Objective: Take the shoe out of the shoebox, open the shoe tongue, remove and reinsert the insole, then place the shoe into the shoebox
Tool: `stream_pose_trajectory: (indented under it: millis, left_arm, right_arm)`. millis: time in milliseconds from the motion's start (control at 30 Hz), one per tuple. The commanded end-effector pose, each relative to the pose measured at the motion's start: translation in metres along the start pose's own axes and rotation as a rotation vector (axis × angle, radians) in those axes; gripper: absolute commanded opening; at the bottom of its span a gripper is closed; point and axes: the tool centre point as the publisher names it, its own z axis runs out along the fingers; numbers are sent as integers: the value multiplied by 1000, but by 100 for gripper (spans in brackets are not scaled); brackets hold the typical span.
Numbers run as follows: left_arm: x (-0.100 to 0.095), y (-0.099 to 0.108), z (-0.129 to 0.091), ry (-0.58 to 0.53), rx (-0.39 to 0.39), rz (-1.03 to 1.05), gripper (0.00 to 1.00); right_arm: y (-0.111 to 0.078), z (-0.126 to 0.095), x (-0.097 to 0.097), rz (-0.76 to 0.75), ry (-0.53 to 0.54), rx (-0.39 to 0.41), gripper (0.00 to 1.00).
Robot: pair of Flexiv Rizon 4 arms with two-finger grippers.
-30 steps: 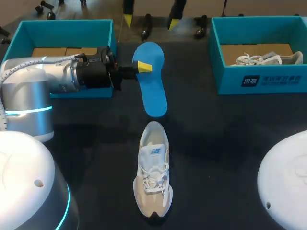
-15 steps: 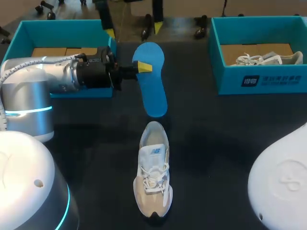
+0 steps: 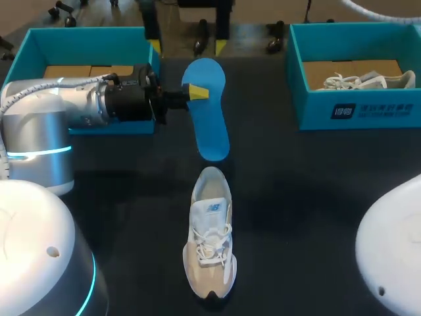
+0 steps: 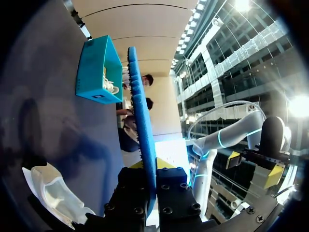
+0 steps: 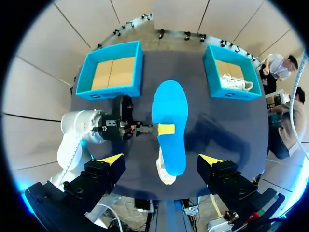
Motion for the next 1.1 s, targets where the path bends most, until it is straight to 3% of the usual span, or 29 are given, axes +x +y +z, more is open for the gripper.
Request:
stream_pose_trajectory:
  millis: [33, 300, 433, 1100]
  left_arm:
    - [0, 1, -1, -3, 0, 0, 0]
    - [0, 1, -1, -3, 0, 0, 0]
    - [0, 1, -1, -3, 0, 0, 0]
    - [0, 1, -1, -3, 0, 0, 0]
  right_arm:
    - [-1, 6, -21, 3, 428, 8, 100]
    - [6, 12, -29, -37, 674, 74, 100]
    - [6, 13, -34, -31, 810, 70, 100]
    - [1, 46, -51, 23, 1186, 62, 100]
